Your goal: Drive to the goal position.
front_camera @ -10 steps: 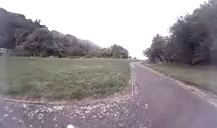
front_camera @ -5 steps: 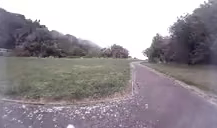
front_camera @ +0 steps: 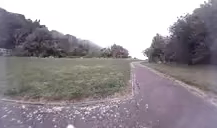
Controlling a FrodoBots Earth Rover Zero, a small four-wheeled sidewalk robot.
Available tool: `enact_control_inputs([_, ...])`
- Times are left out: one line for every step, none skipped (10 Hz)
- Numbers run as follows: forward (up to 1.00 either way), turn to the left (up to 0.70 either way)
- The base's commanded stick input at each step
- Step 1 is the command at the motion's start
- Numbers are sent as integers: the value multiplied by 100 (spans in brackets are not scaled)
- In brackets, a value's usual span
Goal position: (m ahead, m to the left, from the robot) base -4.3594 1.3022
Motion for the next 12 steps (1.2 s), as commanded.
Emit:
enact_control_inputs([5,37])
enact_control_inputs([0,84])
enact_control_inputs([0,85])
enact_control_inputs([0,85])
enact_control_inputs([0,85])
enact_control_inputs([0,85])
enact_control_inputs([0,85])
enact_control_inputs([0,85])
enact_control_inputs([0,85])
enact_control_inputs([0,85])
enact_control_inputs([0,85])
enact_control_inputs([0,85])
